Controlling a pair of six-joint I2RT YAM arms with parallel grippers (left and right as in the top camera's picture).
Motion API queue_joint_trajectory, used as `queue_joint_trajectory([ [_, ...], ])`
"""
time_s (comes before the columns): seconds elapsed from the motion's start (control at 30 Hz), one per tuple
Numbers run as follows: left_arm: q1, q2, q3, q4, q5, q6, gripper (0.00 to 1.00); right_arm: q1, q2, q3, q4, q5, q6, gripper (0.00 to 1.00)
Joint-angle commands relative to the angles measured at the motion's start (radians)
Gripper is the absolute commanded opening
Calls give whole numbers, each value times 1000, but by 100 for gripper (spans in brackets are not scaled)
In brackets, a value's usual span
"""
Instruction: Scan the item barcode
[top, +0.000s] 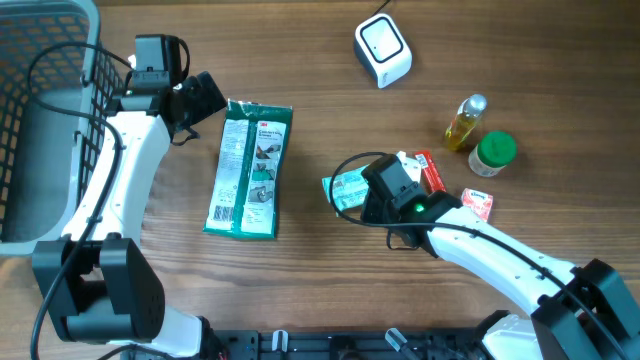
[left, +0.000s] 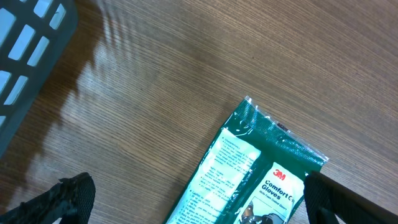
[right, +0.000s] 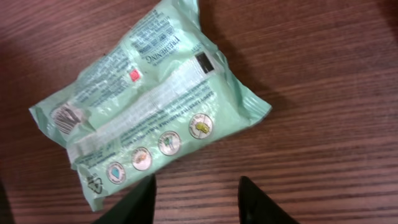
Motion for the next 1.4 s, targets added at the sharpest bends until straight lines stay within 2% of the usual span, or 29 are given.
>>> queue_joint_trajectory([
  [0.0, 0, -3, 8, 2, -13, 2, 100, -4, -5, -9, -12, 29, 22, 34],
  [0.13, 1, -3, 8, 2, -13, 2, 100, -29, -5, -9, -31, 34, 44, 24],
  [0.2, 1, -3, 8, 2, -13, 2, 100, -48, -5, -9, -23, 78, 43, 23],
  [0.3, 1, -3, 8, 2, -13, 2, 100, -98, -5, -9, 90, 137, 12, 20],
  [0.53, 1, -3, 8, 2, -13, 2, 100, -138, -5, -9, 235, 144, -8, 22],
  [0.77, 0, -3, 8, 2, -13, 2, 100, -138, -3, -9, 196, 140, -12, 22],
  [0.87, 0, -3, 8, 2, -13, 2, 100, -138, -1, -9, 186, 140, -12, 34],
  [1.1, 1, -3, 8, 2, -13, 2, 100, -138, -1, -9, 182, 121, -12, 48],
  [1.17, 1, -3, 8, 7, -13, 1, 100, -138, -1, -9, 175, 121, -11, 50],
  [1.27, 0, -3, 7, 151, -13, 1, 100, -138, -1, -9, 168, 121, -12, 50],
  [1.37, 1, -3, 7, 154, -12, 1, 100, -138, -1, -9, 157, 121, -13, 51],
])
